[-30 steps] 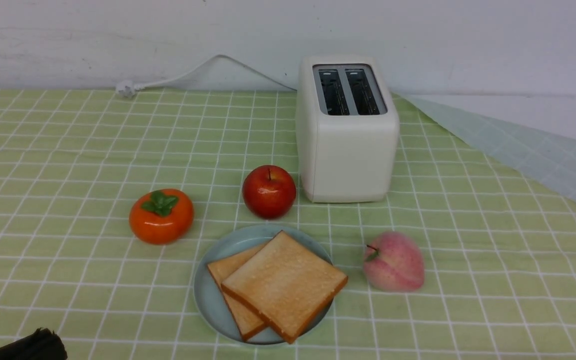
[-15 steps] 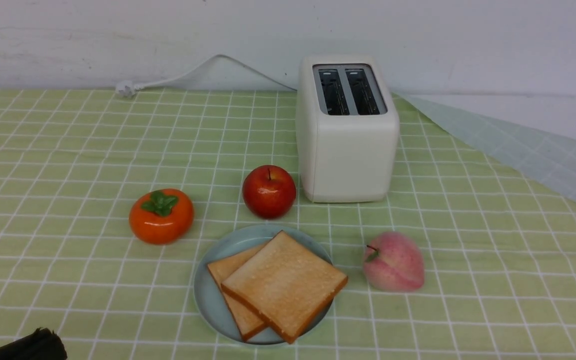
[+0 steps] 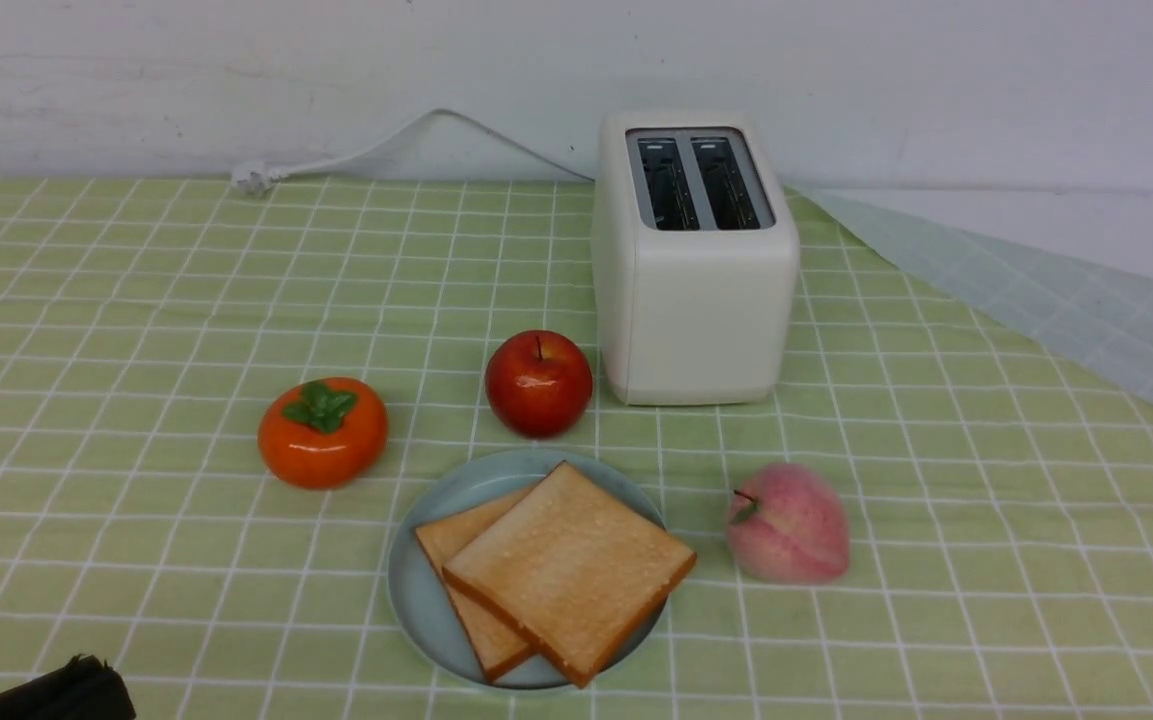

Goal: Take toasted bread from bread machine on green coffee tablecloth place on plate.

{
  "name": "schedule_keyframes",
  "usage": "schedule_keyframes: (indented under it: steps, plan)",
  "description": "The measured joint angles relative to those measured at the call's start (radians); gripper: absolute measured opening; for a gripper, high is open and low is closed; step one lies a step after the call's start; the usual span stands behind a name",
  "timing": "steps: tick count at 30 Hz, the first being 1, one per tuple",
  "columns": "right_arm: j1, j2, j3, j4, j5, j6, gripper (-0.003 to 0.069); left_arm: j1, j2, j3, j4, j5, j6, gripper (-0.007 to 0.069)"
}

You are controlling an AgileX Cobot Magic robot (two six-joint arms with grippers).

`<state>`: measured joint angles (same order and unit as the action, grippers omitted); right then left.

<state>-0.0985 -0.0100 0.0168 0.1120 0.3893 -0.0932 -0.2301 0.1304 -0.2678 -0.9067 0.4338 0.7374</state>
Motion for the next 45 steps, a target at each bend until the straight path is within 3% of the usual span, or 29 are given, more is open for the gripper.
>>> schedule_keyframes:
  steps: [11,13,16,21,22,25,30,45]
  plan:
    - [0.000,0.000,0.000,0.001,0.000,-0.002,-0.0010,-0.016,0.000,0.004,0.004,-0.010,0.000,0.0035]
    - [0.000,0.000,0.000,0.001,0.000,-0.002,-0.0009,-0.016,0.000,0.017,0.064,-0.040,-0.019,0.0028]
    - [0.000,0.000,0.000,0.001,0.000,-0.002,-0.0009,0.031,0.000,0.041,0.226,-0.095,-0.154,-0.0013]
    - [0.000,0.000,0.000,0.001,0.001,-0.002,-0.0009,0.160,-0.052,0.121,0.597,-0.132,-0.480,-0.0013]
    - [0.000,0.000,0.000,0.001,0.001,-0.002,-0.0009,0.165,-0.061,0.126,0.609,-0.133,-0.494,-0.0013]
    - [0.000,0.000,0.000,0.001,0.001,-0.002,-0.0007,0.264,-0.134,0.229,0.751,-0.134,-0.737,-0.0013]
    - [0.000,0.000,0.000,0.001,0.001,-0.002,-0.0003,0.310,-0.140,0.294,0.794,-0.078,-0.834,-0.0013]
    - [0.000,0.000,0.000,0.001,0.001,-0.002,0.0007,0.311,-0.140,0.297,0.800,-0.044,-0.860,-0.0013]
